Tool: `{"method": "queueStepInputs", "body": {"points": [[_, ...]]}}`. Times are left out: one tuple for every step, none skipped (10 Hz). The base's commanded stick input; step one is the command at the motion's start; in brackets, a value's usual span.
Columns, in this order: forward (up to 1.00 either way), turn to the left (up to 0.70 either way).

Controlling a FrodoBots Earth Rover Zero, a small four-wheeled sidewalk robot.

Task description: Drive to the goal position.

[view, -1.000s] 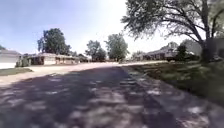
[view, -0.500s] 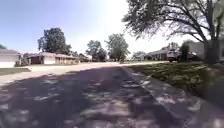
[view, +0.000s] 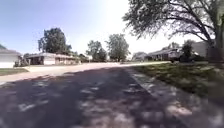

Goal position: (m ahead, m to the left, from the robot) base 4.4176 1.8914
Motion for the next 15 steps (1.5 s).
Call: {"method": "queueStepInputs", "body": {"points": [[0.7, 0.0], [0.7, 0.0], [0.7, 0.0], [0.7, 0.0], [0.7, 0.0], [0.7, 0.0], [0.7, 0.0], [0.7, 0.0], [0.7, 0.0], [0.7, 0.0], [0.7, 0.0], [0.7, 0.0], [0.7, 0.0], [0.7, 0.0], [0.7, 0.0]]}}
